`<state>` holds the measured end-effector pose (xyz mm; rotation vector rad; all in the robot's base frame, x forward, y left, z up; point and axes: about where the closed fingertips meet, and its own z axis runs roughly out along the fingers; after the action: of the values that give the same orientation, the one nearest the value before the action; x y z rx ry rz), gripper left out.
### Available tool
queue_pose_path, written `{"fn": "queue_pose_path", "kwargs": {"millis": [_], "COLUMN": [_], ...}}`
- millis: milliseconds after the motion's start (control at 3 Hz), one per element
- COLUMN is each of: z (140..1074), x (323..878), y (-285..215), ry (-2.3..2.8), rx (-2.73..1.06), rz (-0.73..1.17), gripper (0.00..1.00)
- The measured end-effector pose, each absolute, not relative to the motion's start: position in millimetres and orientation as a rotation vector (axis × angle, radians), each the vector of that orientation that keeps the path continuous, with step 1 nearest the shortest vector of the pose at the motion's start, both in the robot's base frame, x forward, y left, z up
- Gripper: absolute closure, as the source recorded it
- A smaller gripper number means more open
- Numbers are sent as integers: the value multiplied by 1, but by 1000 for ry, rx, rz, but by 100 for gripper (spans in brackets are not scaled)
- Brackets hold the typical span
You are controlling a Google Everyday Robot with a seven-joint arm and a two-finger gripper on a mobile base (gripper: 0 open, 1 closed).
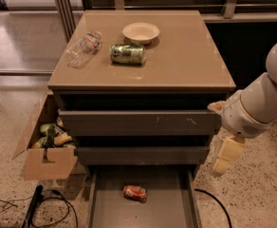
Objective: Pick coke can from bottom drawer and place on counter
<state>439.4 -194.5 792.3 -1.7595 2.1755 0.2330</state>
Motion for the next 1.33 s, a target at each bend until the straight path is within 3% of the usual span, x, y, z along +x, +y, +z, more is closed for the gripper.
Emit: {"fn": "queue_pose_path", "kwargs": {"millis": [333,1333], "z": [789,697], "x": [439,442], "y": [-192,-151], "ry": [2173,2129], "rx": [-1762,-1664], "rz": [247,520], "gripper": [0,0]}}
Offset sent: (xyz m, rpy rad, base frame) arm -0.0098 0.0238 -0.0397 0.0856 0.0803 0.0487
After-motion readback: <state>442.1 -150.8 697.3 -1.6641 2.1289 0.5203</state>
